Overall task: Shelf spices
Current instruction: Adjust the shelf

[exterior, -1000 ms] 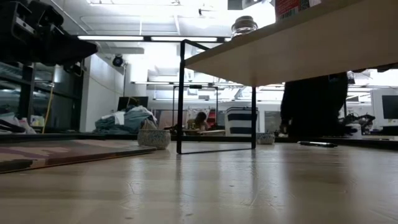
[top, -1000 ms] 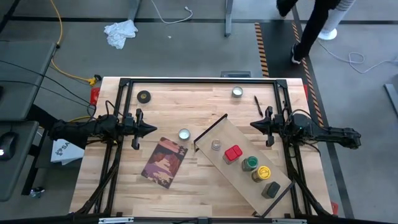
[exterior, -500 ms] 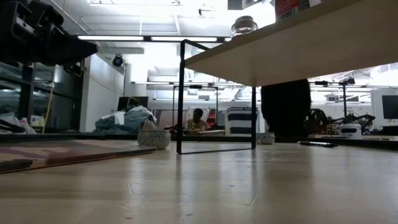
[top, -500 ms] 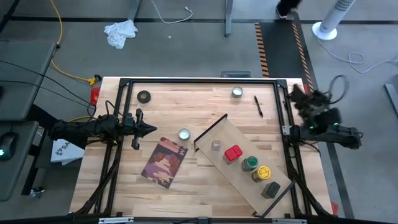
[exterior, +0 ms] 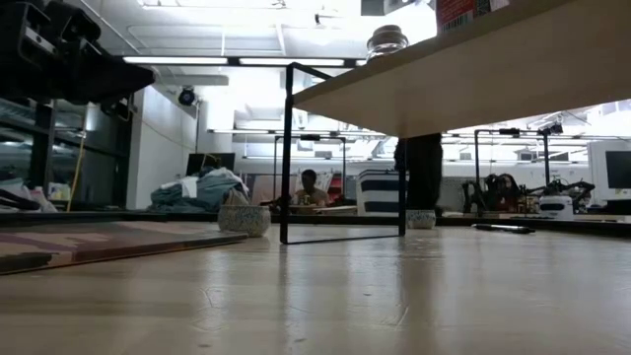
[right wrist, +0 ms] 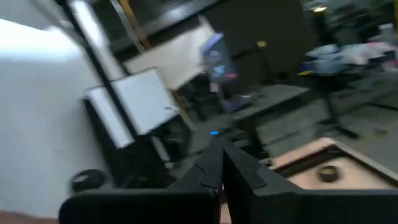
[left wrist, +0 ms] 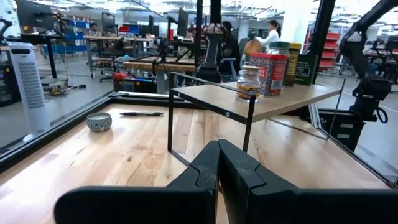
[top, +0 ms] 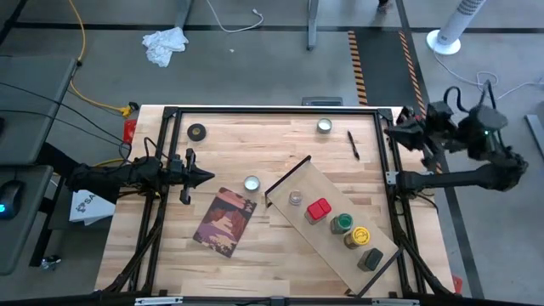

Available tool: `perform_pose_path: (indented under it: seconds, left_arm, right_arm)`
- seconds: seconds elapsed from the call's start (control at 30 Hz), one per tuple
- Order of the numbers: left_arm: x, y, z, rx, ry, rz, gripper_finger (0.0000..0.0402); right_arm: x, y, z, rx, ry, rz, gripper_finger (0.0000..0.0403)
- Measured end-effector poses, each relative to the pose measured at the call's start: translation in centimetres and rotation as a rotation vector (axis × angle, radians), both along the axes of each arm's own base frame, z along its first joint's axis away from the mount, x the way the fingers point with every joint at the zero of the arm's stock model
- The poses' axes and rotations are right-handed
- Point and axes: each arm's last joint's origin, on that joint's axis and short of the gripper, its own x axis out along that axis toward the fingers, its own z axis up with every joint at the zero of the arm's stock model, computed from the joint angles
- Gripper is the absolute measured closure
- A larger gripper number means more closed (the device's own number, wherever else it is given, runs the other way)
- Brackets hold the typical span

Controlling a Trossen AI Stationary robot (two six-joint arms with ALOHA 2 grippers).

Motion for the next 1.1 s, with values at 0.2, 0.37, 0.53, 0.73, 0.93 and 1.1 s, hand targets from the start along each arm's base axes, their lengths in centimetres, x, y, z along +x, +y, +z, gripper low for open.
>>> perform_pose_path:
  seconds: [0.2,0.37,0.53,0.73,0.93,1.1]
  left_arm:
    - [0.0,0.0,0.1,-0.002,-0.008,0.0,0.0396]
    - [0.0,0.0,0.8,-0.176,-0.089,-0.01,0.0396]
    - [-0.6,0.4,3.1,-0.49,-0.371,0.032,0.0396]
    - [-1.0,0.4,6.4,-0.706,-0.467,-0.041,0.04]
    - [0.5,0.2,10.9,-0.635,-0.399,-0.05,0.0401]
    - [3.6,0.8,13.8,-0.562,-0.293,0.042,0.0401]
  right_arm:
    - [2.6,-0.7,1.8,0.069,0.15,-0.169,0.0402]
    - [4.9,-1.1,1.8,0.189,0.293,-0.221,0.0402]
    - [7.9,-1.0,0.6,0.333,0.429,-0.13,0.0402]
    - [9.6,0.8,-1.0,0.564,0.666,0.146,0.0402]
    - [7.1,3.3,0.5,0.737,0.838,0.268,0.0403]
    - [3.0,5.4,1.7,1.03,1.202,0.355,0.0403]
